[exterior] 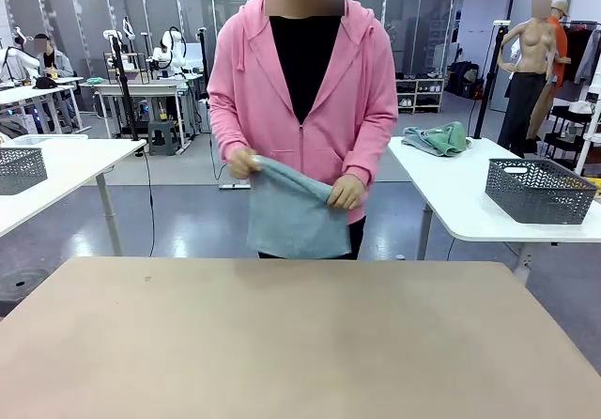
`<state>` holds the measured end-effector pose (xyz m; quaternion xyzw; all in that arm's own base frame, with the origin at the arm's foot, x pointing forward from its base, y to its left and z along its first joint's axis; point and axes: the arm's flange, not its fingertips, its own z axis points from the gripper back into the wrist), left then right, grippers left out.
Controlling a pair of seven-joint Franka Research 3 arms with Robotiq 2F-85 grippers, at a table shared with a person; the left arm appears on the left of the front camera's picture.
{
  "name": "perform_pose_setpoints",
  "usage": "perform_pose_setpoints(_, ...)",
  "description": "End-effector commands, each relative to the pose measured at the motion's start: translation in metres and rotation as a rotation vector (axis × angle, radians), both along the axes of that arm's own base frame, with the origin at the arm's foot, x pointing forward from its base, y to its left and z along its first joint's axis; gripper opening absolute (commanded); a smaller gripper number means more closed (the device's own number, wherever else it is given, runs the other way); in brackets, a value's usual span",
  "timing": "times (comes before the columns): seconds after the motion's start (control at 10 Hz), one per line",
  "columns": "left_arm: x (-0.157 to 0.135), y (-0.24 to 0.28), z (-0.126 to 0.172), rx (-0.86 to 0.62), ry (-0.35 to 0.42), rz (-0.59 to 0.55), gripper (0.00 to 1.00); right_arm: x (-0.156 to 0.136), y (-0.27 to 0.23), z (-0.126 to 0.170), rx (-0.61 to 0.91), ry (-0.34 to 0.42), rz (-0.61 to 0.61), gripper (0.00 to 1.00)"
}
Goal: Fold the towels and place them in the basket.
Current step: When a person lays out a Towel with hook on the table, fold it in half twice.
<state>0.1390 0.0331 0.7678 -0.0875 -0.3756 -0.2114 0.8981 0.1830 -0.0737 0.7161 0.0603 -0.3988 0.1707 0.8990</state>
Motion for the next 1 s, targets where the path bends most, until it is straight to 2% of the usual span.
perform_pose_setpoints(0.0, -0.0013, -0.0015, 0.0045, 0.003, 0.005, -0.004, 1.00, -0.0009, 0.0007, 0.0017, -0.003, 0.008, 0.004, 1.00)
perform_pose_setpoints(0.9, -0.0013, -0.0015, 0.0045, 0.003, 0.005, -0.004, 1.00, -0.0009, 0.0007, 0.0017, -0.003, 0.008, 0.004, 1.00)
